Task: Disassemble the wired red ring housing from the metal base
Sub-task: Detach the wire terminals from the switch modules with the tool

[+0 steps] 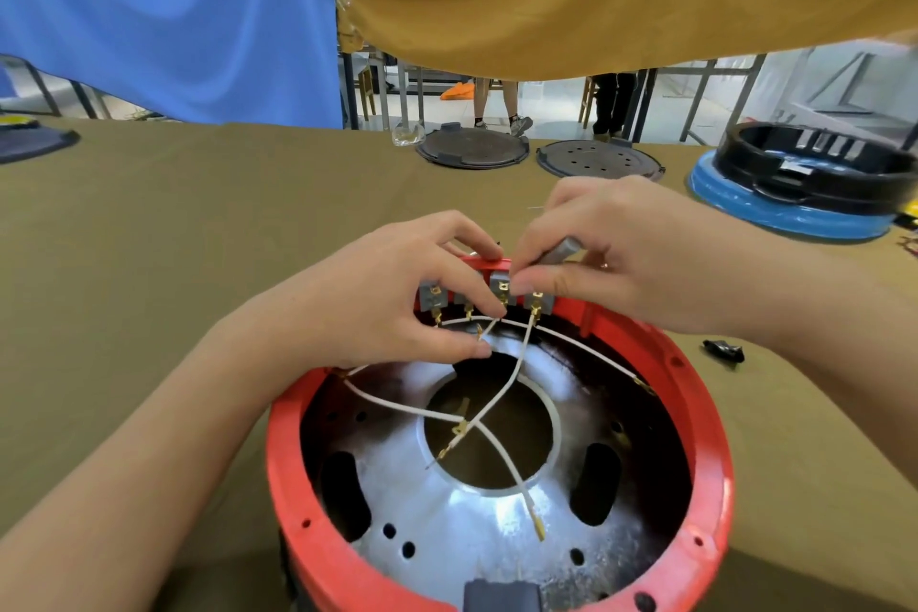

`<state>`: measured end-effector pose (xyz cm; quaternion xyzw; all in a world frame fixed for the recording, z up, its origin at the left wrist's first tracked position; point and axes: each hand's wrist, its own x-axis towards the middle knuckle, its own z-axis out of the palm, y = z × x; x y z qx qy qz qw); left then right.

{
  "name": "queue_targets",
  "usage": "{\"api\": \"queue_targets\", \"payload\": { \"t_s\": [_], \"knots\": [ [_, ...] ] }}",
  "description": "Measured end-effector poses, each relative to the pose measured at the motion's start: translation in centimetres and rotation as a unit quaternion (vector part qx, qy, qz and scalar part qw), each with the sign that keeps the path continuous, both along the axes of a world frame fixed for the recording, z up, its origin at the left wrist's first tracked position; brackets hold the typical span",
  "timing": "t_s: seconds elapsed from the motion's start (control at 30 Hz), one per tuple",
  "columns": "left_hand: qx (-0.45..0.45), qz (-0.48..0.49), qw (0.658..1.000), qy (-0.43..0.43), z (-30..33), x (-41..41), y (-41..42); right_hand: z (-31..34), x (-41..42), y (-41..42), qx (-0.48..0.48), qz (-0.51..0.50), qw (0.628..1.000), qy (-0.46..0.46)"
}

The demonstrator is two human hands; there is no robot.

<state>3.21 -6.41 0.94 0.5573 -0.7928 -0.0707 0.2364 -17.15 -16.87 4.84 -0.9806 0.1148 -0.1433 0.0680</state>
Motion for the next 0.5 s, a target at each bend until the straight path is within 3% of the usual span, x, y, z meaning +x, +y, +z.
{"api": "queue_targets", "payload": {
  "t_s": [0.23, 0.5],
  "knots": [
    [0.002, 0.005, 1.000, -0.002, -0.1, 0.1, 0.0, 0.2, 1.2, -0.8, 0.159, -0.055, 0.985, -0.043],
    [-0.001, 0.001, 1.000, 0.008, -0.1, 0.0, 0.0, -0.1, 1.3, -1.6, 0.244, -0.077, 0.964, -0.071]
  ]
}}
